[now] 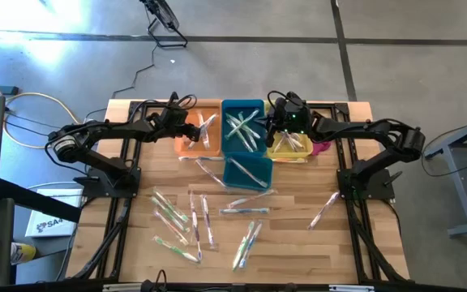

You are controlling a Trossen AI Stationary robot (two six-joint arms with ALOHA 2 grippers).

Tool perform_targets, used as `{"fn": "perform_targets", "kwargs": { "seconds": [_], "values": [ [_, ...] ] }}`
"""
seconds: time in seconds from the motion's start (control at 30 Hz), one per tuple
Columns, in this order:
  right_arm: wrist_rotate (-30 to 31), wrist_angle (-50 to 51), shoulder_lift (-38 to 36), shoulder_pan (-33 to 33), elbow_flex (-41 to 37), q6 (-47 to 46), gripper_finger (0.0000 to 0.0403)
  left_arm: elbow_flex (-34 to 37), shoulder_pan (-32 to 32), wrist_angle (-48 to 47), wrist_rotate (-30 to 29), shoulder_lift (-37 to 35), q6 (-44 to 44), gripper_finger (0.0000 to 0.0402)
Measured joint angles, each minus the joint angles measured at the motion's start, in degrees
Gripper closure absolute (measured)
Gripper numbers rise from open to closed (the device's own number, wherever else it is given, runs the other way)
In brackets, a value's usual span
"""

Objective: Pick & Place Toothbrushes
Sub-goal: Put the blue toothbrush into the orange bin

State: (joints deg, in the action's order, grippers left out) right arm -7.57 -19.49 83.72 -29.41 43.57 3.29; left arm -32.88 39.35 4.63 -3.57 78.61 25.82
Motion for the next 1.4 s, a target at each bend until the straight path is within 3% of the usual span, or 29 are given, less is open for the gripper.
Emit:
{"fn": "perform_targets", "kwargs": {
  "seconds": [0.7,0.93,1.13,1.4],
  "values": [
    [0.0,0.0,0.0,0.2,0.0,-0.1,0.0396,0.0,0.0,-0.1,0.3,0.0,0.0,0.0248],
    [0.1,0.0,0.0,0.2,0.0,-0.2,0.0396,-0.1,0.0,1.9,-0.4,-0.8,-6.5,0.0247],
    [0.1,0.0,0.0,0.2,0.0,-0.2,0.0396,2.0,-0.5,5.2,-0.5,-6.0,-10.2,0.0247],
    [0.1,-0.3,0.0,0.2,0.0,-0.2,0.0396,15.4,-4.0,17.7,-0.7,-18.9,-11.5,0.0247]
  ]
}}
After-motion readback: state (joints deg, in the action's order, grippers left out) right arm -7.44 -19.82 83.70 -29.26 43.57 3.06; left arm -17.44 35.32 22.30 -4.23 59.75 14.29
